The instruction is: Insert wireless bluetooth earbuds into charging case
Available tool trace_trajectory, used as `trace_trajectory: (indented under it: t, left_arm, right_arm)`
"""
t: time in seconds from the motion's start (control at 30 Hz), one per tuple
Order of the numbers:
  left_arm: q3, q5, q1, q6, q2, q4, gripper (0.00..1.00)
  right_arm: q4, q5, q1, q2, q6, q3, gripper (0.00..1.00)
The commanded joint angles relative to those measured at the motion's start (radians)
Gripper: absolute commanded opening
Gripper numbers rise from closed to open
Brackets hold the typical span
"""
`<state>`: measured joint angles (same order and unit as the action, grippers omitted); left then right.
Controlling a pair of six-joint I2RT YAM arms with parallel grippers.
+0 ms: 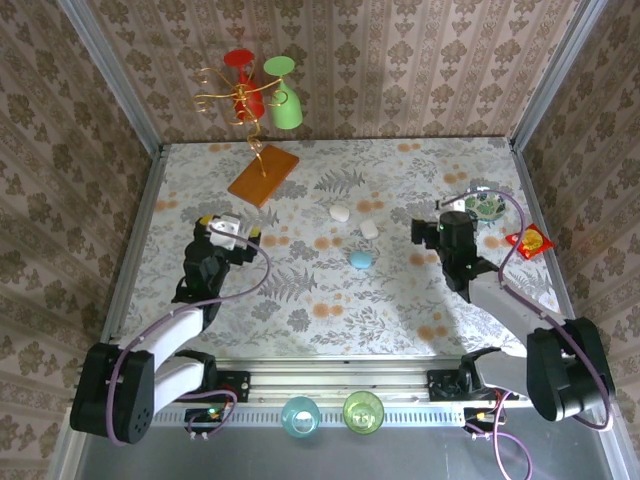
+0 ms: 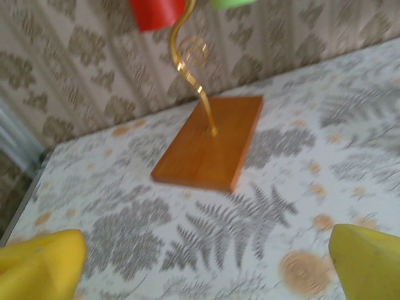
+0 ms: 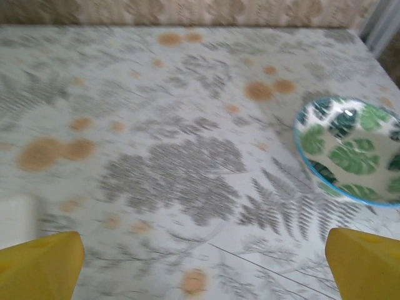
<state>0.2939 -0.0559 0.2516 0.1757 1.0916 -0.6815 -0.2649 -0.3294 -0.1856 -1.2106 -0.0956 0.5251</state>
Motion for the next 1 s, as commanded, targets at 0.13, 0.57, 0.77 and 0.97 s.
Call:
trace_trajectory:
  t: [0.13,0.57,0.77,0.97]
  left_arm:
    - [-0.005,0.055,-0.130,-0.058,0.205,-0.145,1.00]
    - [0.063,0.222,-0.275,-0.103,0.460,-0.296,1.00]
    - [0.098,0.169,-0.273,-0.114,0.462,-0.229,1.00]
    - [0.100,0.129,-0.262,-0.114,0.461,-0.227,1.00]
  right_arm:
    - [-0.433,0.133,0.123,-0.146,0.052,-0.116,1.00]
    - [-0.616,0.193,0.156,-0.325,0.049,-0.128,1.00]
    - [-0.600,0.196,0.157,-0.321,0.047,-0.123,1.00]
    - [-0.602,0.195,0.158,-0.323,0.048,-0.122,1.00]
